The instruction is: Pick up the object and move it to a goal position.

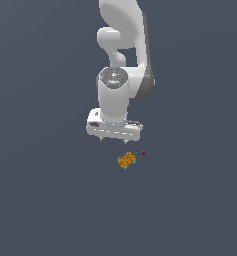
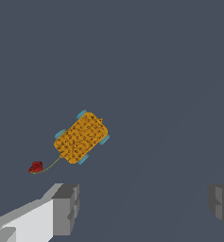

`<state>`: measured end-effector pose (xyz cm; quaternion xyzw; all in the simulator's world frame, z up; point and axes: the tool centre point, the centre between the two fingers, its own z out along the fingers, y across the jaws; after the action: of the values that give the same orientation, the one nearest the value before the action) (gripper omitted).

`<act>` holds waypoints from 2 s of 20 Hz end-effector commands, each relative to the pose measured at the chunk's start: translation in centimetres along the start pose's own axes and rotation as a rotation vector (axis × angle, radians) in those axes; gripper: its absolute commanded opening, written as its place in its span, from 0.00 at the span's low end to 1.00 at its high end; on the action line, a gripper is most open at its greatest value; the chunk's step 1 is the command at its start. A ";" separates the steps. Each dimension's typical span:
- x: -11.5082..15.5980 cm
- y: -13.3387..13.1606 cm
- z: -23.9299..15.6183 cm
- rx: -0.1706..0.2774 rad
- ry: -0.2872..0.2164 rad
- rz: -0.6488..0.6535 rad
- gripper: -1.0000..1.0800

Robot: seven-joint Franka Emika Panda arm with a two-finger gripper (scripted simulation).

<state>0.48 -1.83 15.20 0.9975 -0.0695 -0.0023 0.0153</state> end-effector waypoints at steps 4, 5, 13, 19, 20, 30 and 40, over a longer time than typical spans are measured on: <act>0.1 -1.3 1.2 0.007 -0.001 0.117 0.96; 0.1 -1.6 1.4 0.009 -0.001 0.141 0.96; 0.2 -3.8 3.4 0.018 -0.004 0.337 0.96; 0.2 -5.3 4.9 0.024 -0.006 0.483 0.96; 0.2 -5.6 5.1 0.024 -0.007 0.508 0.96; 0.1 -7.9 7.3 0.029 -0.010 0.725 0.96; -0.1 -8.9 8.3 0.030 -0.011 0.825 0.96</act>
<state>1.58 6.62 6.68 0.8884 -0.4592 -0.0002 0.0002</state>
